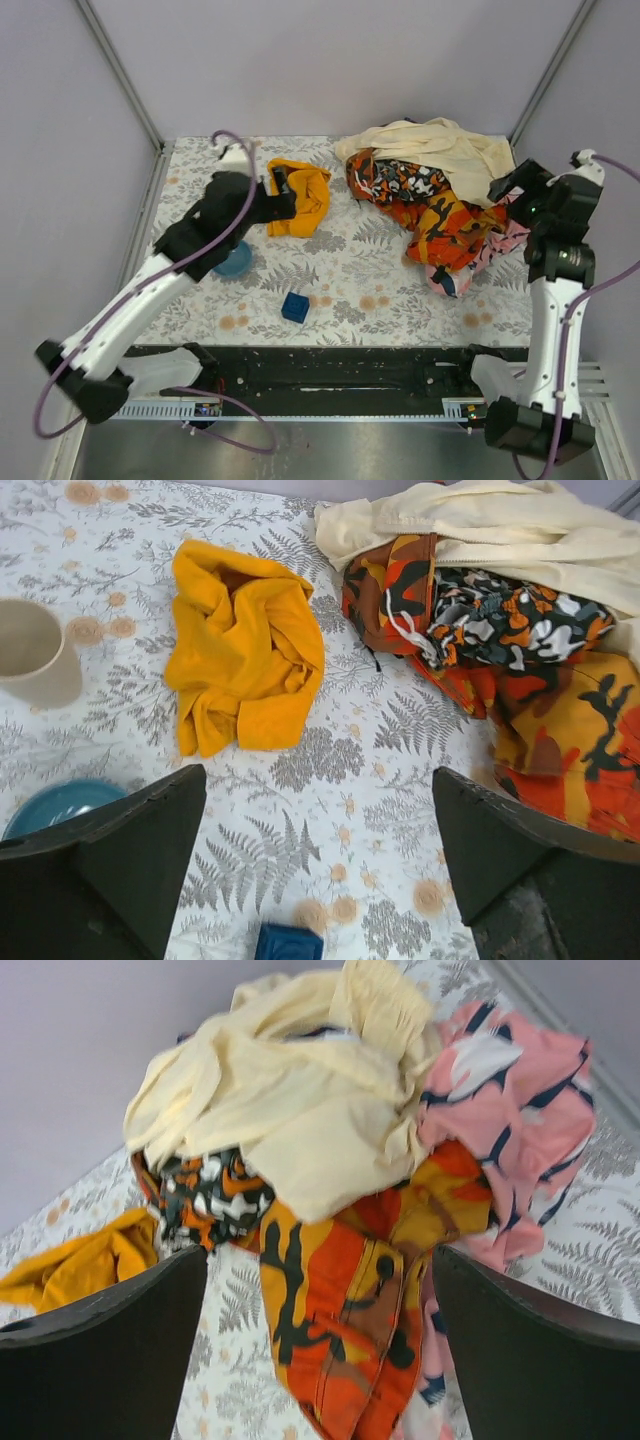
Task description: Pick out a specific cloth from the pile
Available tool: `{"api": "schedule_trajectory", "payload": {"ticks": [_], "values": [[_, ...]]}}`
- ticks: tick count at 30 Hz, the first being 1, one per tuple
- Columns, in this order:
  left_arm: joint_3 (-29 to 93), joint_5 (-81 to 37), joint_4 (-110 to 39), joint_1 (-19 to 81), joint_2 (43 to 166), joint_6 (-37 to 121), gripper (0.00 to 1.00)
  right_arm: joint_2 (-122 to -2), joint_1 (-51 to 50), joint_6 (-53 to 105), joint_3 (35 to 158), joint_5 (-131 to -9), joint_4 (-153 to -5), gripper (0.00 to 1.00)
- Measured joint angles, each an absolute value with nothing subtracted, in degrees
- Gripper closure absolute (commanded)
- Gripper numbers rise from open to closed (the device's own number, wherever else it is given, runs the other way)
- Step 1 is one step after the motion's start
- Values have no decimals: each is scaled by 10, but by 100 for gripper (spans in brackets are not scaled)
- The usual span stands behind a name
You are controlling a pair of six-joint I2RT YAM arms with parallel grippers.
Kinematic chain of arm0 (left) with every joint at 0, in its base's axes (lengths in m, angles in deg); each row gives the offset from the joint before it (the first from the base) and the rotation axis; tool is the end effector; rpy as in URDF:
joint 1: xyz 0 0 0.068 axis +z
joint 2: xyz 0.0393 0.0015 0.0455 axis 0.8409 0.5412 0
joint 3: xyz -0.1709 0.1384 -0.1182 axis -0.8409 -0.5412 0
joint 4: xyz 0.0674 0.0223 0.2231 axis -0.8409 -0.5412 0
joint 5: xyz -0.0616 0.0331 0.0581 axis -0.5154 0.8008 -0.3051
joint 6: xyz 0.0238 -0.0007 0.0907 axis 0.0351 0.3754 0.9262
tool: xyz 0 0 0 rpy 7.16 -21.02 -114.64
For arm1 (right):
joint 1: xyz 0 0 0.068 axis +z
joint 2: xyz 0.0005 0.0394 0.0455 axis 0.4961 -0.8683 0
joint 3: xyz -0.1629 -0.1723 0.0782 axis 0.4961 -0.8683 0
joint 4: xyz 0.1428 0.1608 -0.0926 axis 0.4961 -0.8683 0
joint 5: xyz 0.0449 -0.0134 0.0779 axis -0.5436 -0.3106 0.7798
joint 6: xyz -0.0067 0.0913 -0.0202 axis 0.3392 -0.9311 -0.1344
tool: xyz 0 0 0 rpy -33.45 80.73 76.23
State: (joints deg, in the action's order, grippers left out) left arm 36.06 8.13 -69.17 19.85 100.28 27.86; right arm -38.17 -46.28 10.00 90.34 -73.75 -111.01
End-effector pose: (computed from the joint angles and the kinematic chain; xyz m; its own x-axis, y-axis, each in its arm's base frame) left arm 0.2470 -0.1498 0.3552 -0.4410 -0.1779 -0.8797 0.1191 0.9599 -0.2538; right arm 0.2286 -0.0619 0.3650 -0.2158 0.4701 -0.8558 0.3340 0.8591 0.3877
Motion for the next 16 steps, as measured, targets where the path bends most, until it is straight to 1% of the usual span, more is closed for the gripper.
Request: {"api": "schedule_trajectory", "payload": {"ticks": [3,7,12,16], "values": [[264,89,-681,187,877,254,1,-309,-459,97,833,-711,-1105,1],[138,100,-693,192,783,215,1,-219,-459,85,726,-670,-1085,1],[41,100,-736,191,731,180,1,-156,-459,76,646,-623,-1060,0],[30,106,-745,192,694,168,1,-139,-459,70,617,-602,-1034,1]]}}
